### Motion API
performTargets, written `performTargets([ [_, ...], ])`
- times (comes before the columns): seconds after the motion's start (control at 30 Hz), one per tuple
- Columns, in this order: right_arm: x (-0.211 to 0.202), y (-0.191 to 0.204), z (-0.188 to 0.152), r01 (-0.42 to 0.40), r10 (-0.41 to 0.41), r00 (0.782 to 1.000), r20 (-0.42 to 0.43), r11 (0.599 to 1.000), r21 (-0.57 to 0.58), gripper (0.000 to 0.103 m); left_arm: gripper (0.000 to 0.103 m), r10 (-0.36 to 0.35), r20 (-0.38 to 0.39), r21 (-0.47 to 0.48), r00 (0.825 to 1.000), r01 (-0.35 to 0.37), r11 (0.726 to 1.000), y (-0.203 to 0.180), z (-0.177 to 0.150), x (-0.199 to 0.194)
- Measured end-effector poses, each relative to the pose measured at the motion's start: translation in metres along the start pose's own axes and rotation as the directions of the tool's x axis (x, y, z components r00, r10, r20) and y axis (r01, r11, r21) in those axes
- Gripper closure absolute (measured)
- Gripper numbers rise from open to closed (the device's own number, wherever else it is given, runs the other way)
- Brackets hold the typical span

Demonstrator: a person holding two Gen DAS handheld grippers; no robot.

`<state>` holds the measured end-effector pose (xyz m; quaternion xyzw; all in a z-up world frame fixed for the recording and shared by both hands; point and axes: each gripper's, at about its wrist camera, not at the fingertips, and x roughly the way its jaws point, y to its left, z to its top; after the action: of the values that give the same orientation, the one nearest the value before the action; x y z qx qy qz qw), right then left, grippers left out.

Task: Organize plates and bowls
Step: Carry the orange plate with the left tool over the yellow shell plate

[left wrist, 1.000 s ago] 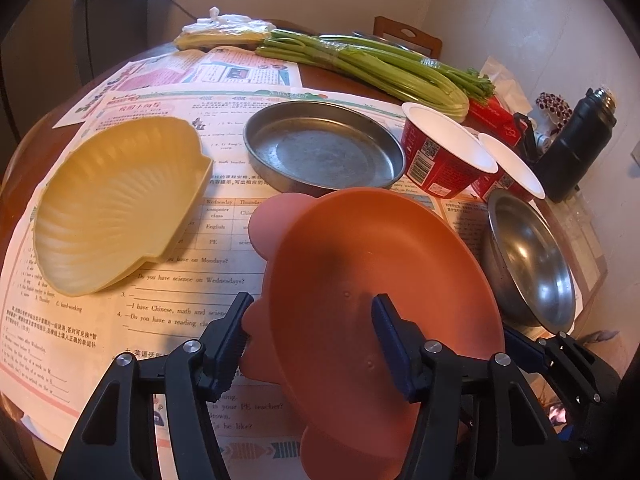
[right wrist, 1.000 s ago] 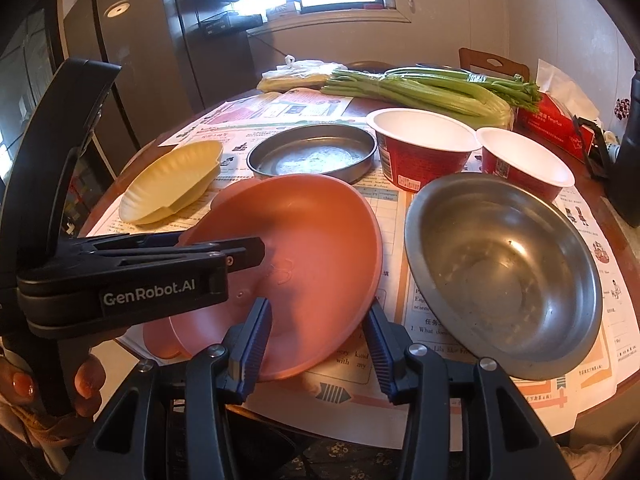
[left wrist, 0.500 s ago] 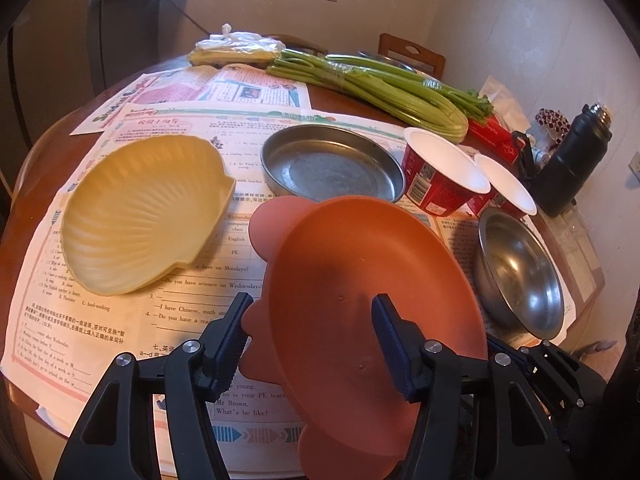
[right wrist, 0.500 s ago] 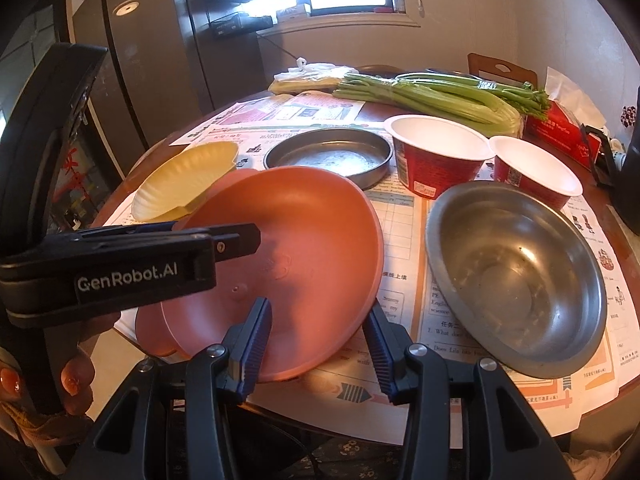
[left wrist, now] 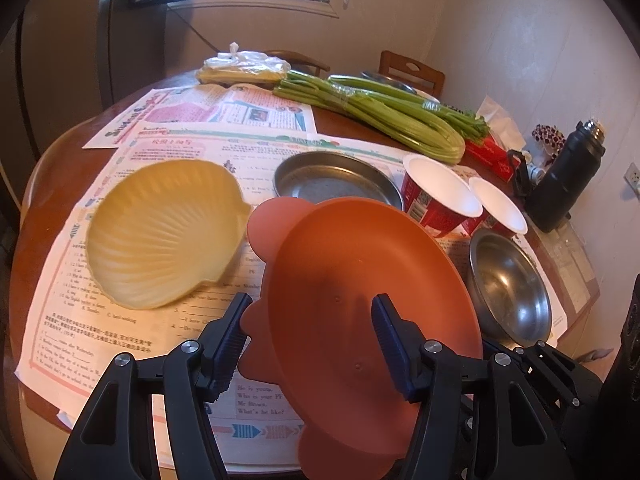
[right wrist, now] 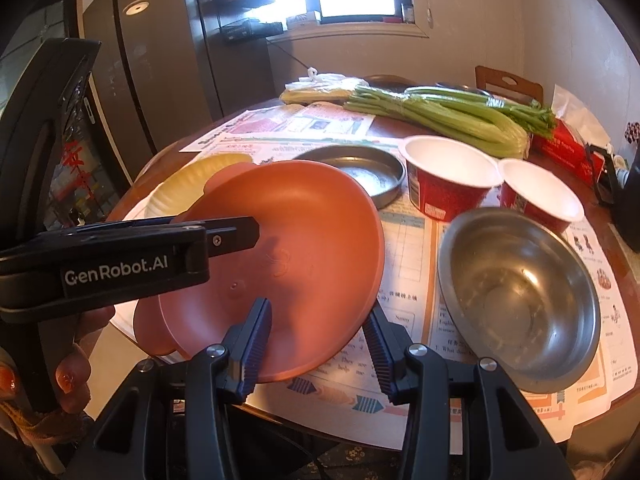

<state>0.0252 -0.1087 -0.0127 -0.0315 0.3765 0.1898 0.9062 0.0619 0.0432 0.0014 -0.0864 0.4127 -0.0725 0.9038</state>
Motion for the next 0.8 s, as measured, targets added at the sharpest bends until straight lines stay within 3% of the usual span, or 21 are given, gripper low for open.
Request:
performTargets([
  [0.53,-0.004,0.019,0.024,-0.042,0.043,0.999,0.025,0.999,-0.031,0.056,0.04,0.005,0.071,-0.059,0.997,-0.001,0.998,0.026,0.007,-0.029],
  [0.8,0.001,0.04,0.04,-0.067,0.069,0.997,0.031,0.996,-0.064,0.056,0.04,0.045,0.102,-0.085,0.994,-0.036,0.996,0.044,0.017,-0.043],
])
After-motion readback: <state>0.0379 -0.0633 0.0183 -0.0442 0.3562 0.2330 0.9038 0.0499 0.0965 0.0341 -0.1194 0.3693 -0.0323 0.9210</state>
